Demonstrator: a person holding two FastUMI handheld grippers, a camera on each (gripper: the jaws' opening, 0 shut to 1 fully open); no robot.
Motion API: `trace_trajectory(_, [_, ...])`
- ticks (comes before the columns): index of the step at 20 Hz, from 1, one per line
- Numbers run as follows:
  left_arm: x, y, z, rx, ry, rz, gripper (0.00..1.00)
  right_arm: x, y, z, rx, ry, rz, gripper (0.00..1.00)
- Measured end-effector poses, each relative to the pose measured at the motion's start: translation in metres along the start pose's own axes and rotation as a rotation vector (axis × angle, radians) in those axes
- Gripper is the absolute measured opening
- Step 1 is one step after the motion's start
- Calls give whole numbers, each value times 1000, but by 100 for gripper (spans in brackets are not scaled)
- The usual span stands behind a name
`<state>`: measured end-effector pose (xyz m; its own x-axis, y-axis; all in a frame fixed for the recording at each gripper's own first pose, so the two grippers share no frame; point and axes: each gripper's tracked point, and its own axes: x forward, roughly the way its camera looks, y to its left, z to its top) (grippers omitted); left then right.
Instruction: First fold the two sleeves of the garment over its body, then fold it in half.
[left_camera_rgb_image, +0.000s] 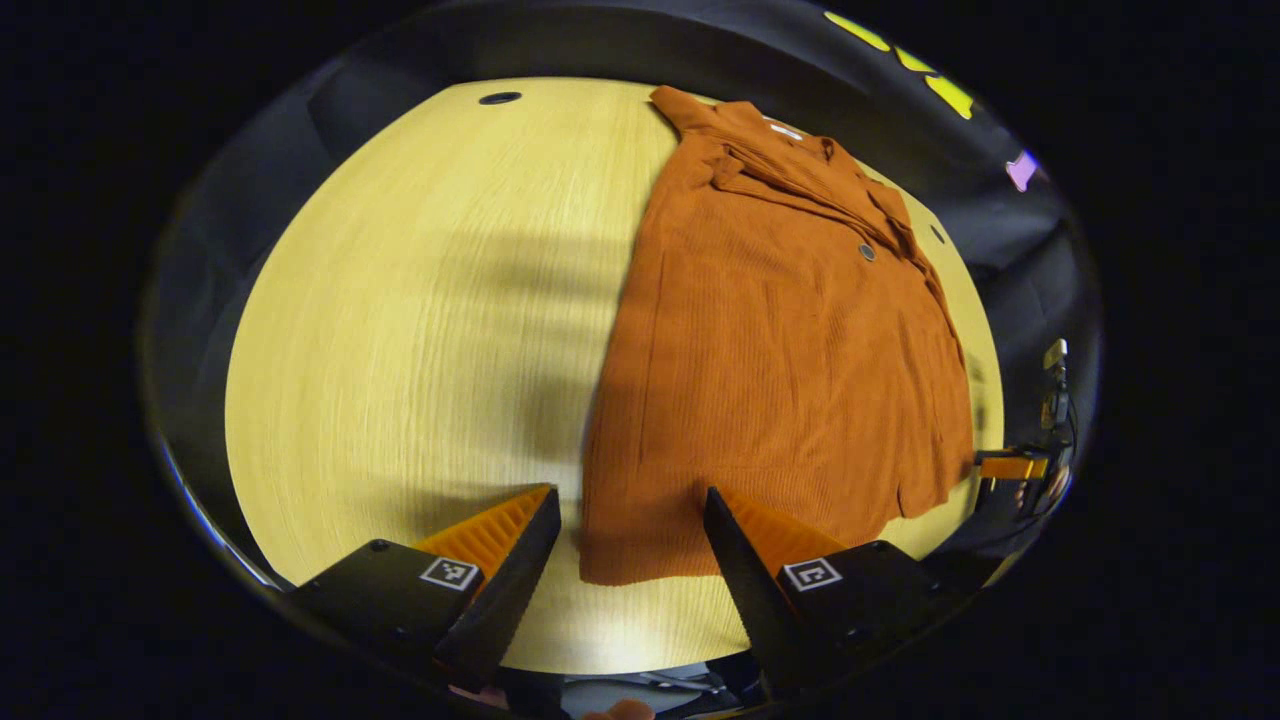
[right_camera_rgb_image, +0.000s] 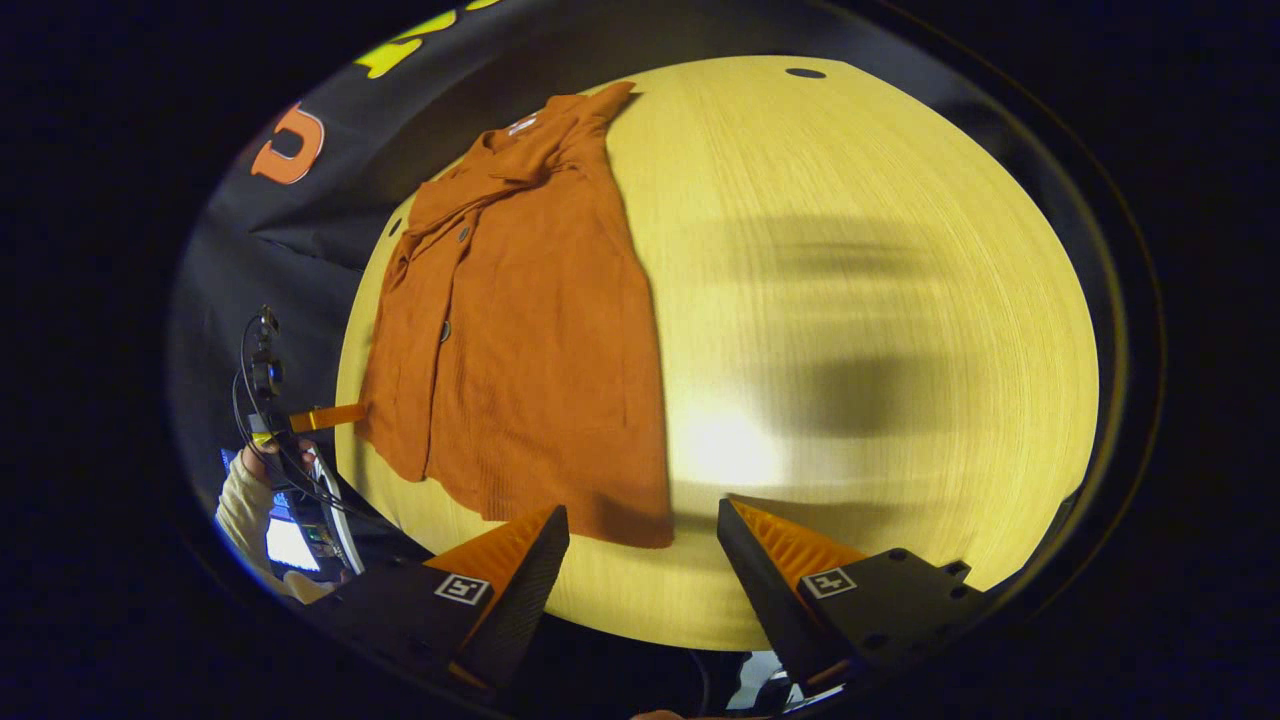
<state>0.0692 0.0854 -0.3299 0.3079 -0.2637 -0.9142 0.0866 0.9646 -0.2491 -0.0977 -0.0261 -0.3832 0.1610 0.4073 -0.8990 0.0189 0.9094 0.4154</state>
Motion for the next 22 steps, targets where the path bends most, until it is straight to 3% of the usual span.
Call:
trace_trajectory(1, [8, 2, 7, 5, 34, -21, 95, 1, 2, 0, 17, 32, 30, 93])
trace_trajectory(5, [22, 15, 28, 14, 158, -96, 93, 2, 9, 10, 77, 100, 110, 94])
trace_trajectory(7, [20, 4, 17, 0, 203, -170, 91, 10, 12, 15, 91, 111, 120, 94])
trace_trajectory(9, [32, 3, 12, -15, 238, -207, 91, 12, 19, 13, 92, 134, 138, 74])
trace_trajectory(10, [37, 3, 15, -10, 243, -220, 89, 14, 23, 13, 90, 143, 142, 78])
trace_trajectory(14, [33, -14, 6, -23, 260, -245, 82, 21, 36, 14, 87, 163, 155, 74])
trace_trajectory(16, [22, -7, -13, -27, 260, -229, 70, 26, 38, 14, 88, 167, 155, 75])
trace_trajectory(20, [13, -11, -32, -64, 269, -195, 40, 33, 38, 16, 112, 166, 143, 39])
trace_trajectory(21, [11, -16, -38, -66, 261, -195, 25, 32, 39, 17, 123, 160, 147, 37])
trace_trajectory(22, [9, -26, -44, -57, 253, -202, 34, 31, 39, 15, 131, 158, 158, 35])
